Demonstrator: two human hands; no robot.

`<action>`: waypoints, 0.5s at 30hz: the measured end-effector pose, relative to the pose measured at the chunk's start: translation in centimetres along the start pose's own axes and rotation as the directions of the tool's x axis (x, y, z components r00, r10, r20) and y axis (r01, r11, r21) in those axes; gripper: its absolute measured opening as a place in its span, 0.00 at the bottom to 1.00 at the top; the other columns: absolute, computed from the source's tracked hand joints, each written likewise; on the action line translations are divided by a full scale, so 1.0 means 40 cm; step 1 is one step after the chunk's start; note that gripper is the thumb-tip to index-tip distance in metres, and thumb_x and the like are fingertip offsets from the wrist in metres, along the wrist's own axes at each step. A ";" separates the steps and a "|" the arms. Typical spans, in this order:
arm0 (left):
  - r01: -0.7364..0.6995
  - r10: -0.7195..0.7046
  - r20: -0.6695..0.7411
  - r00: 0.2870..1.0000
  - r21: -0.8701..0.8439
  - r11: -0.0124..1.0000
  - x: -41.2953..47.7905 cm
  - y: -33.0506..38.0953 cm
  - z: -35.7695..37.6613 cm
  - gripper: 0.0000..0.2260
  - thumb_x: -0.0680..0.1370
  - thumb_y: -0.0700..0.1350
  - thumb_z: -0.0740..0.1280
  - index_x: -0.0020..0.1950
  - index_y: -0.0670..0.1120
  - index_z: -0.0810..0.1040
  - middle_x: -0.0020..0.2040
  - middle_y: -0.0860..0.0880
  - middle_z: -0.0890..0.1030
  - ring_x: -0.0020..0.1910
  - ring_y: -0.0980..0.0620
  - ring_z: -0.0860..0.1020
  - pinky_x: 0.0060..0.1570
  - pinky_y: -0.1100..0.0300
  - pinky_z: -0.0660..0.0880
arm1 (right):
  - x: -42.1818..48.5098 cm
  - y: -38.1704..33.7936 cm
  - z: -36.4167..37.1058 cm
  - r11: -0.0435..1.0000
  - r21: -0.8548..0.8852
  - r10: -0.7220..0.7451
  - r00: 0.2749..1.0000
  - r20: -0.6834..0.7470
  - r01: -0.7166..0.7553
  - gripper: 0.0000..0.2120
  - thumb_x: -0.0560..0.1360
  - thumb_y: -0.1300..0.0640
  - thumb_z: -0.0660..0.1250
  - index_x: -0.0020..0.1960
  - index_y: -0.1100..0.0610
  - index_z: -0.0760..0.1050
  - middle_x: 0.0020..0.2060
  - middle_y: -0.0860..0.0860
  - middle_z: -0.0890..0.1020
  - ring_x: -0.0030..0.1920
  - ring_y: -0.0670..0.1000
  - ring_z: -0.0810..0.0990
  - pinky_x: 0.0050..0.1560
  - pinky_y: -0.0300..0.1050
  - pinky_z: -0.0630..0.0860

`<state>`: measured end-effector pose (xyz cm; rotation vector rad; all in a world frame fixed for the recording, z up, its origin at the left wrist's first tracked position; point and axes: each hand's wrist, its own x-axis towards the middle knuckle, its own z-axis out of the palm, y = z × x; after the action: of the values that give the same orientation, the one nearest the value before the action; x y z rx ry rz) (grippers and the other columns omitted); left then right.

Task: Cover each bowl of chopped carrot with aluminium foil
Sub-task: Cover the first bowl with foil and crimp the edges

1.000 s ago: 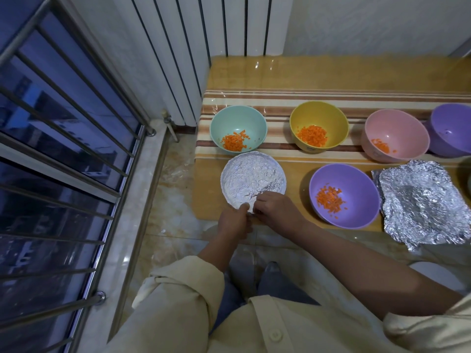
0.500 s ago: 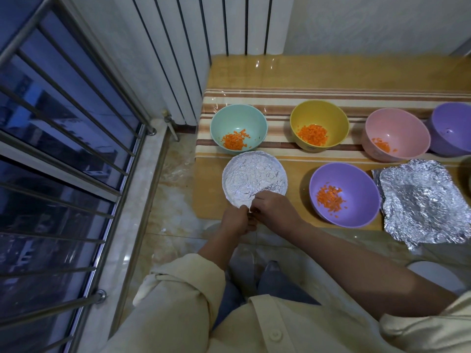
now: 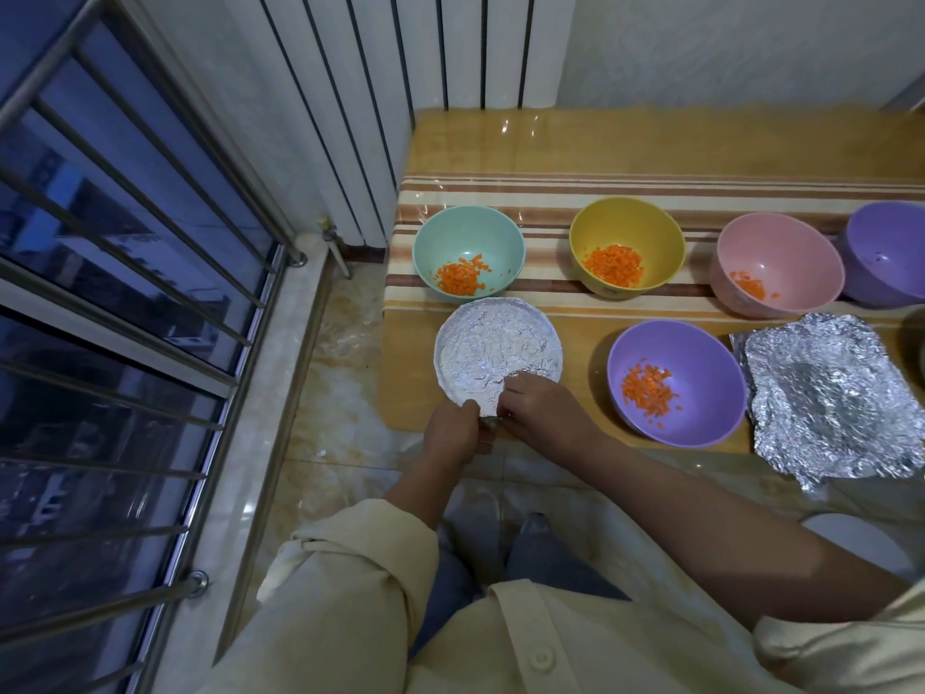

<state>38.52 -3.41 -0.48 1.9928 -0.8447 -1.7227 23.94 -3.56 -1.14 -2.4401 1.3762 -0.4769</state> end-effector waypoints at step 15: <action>-0.038 0.036 -0.066 0.997 -0.016 0.999 -0.007 -0.017 0.027 0.15 0.80 0.45 0.61 0.37 0.41 0.81 0.42 0.39 0.85 0.40 0.40 0.84 0.44 0.50 0.80 | 0.008 -0.009 0.004 0.999 0.017 0.029 1.000 -0.008 -0.029 0.10 0.64 0.66 0.75 0.32 0.61 0.74 0.29 0.54 0.75 0.30 0.55 0.75 0.27 0.44 0.67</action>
<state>37.56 -2.60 -0.90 1.9986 -0.8368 -1.6294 24.45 -3.65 -1.09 -2.4044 1.4031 -0.4897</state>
